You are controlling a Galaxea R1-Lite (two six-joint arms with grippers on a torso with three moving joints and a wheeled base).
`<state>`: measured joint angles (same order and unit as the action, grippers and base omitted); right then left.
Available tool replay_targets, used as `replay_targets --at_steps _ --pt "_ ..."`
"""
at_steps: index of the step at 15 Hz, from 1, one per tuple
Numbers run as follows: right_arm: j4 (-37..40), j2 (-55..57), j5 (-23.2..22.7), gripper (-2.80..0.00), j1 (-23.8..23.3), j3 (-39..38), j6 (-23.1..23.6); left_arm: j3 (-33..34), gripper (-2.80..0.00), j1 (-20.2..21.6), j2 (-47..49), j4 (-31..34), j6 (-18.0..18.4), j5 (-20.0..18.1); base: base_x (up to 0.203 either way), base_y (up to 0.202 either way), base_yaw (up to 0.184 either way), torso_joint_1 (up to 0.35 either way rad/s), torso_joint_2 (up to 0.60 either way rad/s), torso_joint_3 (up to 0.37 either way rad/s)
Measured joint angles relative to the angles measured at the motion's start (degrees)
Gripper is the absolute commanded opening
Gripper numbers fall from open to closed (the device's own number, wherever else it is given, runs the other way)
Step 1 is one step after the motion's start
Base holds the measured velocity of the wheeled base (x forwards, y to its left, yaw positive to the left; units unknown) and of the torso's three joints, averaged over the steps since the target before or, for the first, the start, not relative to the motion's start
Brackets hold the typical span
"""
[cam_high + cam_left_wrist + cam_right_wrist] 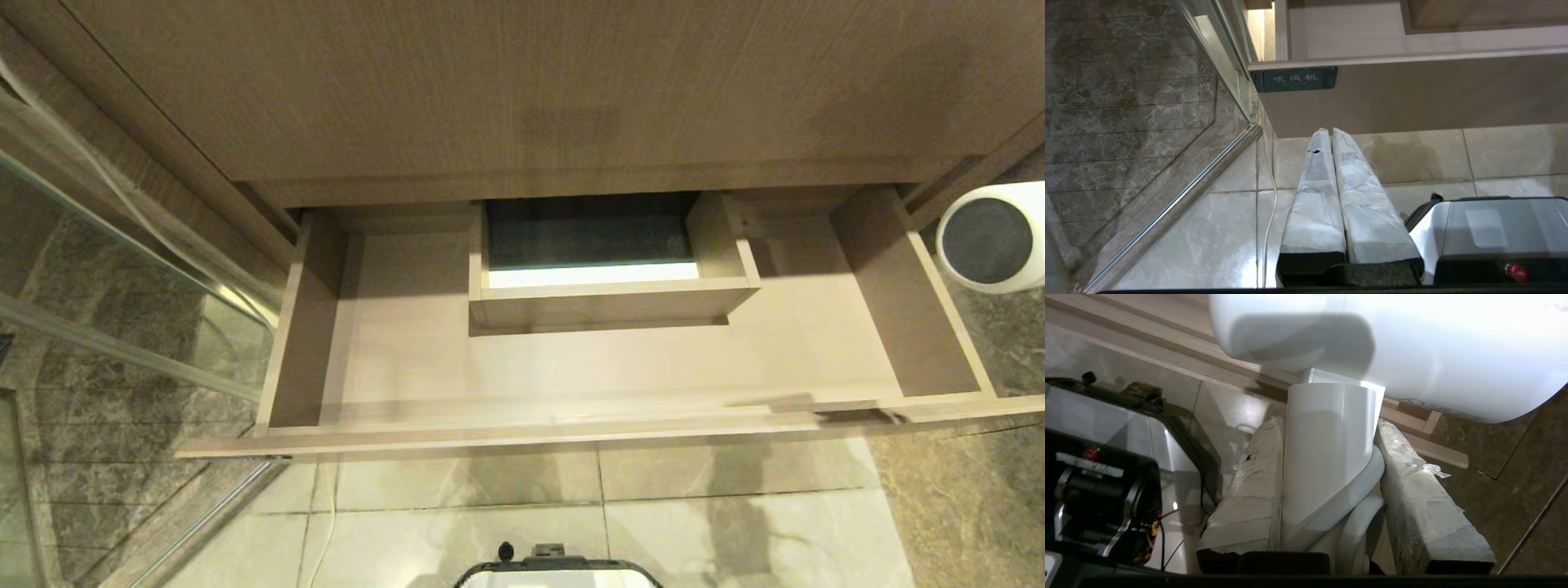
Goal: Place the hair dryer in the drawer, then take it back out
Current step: Put it into the drawer
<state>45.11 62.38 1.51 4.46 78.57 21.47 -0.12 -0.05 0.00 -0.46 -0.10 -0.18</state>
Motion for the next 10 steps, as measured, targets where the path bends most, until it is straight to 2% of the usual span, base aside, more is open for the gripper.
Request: replay_targets --at_steps 3,7,10 --pt "-0.4 0.1 0.1 -2.80 -1.1 -2.0 -0.4 0.0 -2.80 -0.1 0.0 0.0 0.0 0.0 0.000 0.000 0.000 0.078 0.04 0.151" --pt "-1.9 2.0 -0.1 -2.80 -3.8 -5.7 -1.7 0.0 -2.80 0.0 0.0 0.1 0.0 0.0 0.000 0.000 0.000 0.057 0.04 0.045" --pt "-7.3 5.7 0.1 -2.80 -5.0 -8.2 -4.1 0.1 -2.80 0.0 0.0 0.0 0.0 0.0 0.000 0.000 0.000 0.006 0.00 0.025"
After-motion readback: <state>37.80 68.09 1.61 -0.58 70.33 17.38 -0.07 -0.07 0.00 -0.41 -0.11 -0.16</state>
